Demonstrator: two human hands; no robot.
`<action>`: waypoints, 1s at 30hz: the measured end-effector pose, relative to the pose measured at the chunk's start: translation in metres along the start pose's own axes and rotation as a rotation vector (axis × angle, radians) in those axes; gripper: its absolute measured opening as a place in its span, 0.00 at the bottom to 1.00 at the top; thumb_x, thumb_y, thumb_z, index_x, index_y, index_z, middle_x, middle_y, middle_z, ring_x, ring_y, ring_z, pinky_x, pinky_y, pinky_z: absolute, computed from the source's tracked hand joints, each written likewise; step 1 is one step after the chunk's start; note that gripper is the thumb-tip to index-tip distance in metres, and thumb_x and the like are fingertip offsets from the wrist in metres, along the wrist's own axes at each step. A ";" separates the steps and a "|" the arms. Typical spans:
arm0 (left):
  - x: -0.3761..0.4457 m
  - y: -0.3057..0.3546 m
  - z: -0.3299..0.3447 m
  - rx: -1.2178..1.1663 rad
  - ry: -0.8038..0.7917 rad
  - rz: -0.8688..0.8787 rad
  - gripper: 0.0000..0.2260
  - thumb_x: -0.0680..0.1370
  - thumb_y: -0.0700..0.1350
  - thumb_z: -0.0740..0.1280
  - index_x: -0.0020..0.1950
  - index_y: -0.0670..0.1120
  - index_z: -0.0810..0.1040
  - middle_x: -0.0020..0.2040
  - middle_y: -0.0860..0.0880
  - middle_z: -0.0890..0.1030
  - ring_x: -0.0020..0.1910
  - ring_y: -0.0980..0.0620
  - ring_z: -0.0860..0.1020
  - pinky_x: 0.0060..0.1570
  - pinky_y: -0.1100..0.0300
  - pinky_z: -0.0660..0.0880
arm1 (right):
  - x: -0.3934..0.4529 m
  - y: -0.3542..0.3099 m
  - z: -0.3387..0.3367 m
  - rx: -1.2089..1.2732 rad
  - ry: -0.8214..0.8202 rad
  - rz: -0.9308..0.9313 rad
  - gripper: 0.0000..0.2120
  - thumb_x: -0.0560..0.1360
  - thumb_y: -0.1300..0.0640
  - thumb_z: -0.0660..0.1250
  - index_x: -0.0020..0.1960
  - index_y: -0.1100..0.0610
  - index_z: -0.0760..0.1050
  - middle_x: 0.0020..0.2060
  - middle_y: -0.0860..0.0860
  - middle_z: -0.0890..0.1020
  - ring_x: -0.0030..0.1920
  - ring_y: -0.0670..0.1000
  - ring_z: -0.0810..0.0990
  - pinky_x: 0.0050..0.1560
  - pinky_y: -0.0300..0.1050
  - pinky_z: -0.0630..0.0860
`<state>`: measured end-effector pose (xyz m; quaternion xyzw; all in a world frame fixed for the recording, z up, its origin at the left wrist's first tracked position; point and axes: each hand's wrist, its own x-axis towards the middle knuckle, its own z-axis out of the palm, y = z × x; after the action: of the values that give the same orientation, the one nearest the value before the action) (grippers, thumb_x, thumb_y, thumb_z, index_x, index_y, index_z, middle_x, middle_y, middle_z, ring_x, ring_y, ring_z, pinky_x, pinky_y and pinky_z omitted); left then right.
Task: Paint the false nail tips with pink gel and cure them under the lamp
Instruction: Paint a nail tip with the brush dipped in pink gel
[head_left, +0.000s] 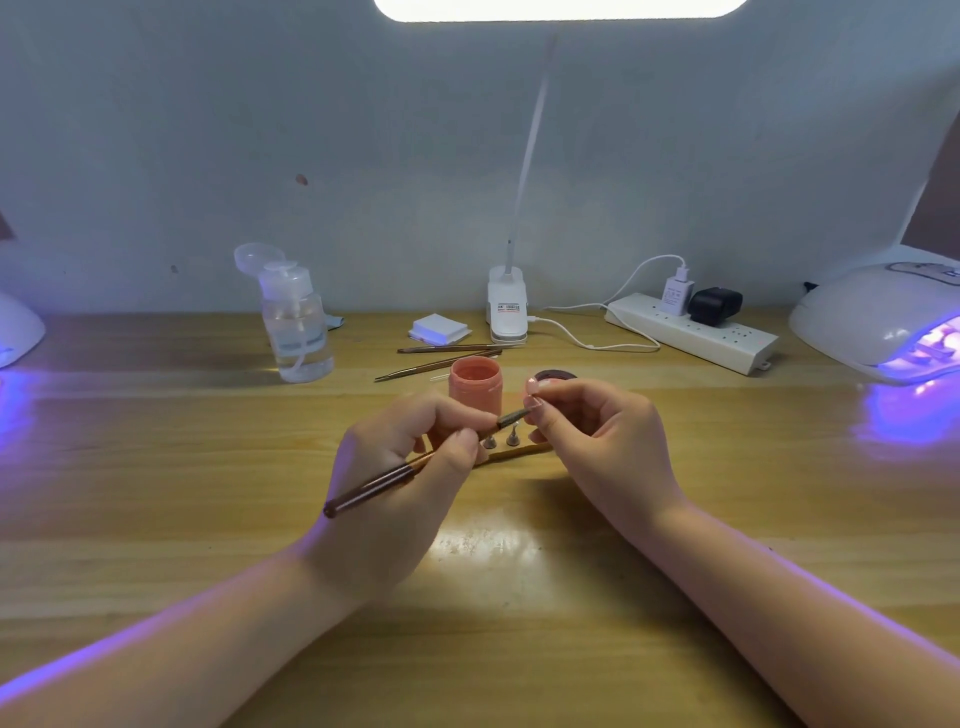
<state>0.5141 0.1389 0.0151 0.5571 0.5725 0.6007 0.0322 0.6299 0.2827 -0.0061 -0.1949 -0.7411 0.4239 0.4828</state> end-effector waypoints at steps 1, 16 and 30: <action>0.000 0.001 -0.001 0.001 0.014 0.012 0.11 0.74 0.50 0.62 0.48 0.48 0.82 0.40 0.54 0.83 0.43 0.55 0.80 0.43 0.68 0.74 | 0.000 0.001 0.000 -0.006 -0.003 0.001 0.08 0.72 0.61 0.73 0.43 0.47 0.81 0.36 0.50 0.85 0.36 0.52 0.84 0.42 0.58 0.81; 0.002 -0.002 0.002 0.030 0.006 -0.023 0.09 0.76 0.48 0.66 0.54 0.49 0.81 0.49 0.53 0.84 0.51 0.57 0.81 0.47 0.72 0.71 | 0.000 -0.003 0.000 -0.093 0.011 -0.051 0.11 0.73 0.61 0.73 0.44 0.45 0.80 0.36 0.48 0.85 0.36 0.48 0.83 0.41 0.52 0.81; 0.000 -0.004 0.001 -0.187 0.000 -0.101 0.10 0.73 0.51 0.64 0.47 0.47 0.81 0.38 0.50 0.83 0.41 0.56 0.81 0.43 0.67 0.74 | 0.000 -0.001 -0.001 -0.077 0.002 -0.040 0.08 0.73 0.60 0.72 0.45 0.47 0.80 0.35 0.49 0.84 0.36 0.49 0.84 0.42 0.54 0.81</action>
<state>0.5128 0.1411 0.0122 0.5221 0.5415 0.6490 0.1143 0.6306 0.2825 -0.0055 -0.1988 -0.7602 0.3850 0.4842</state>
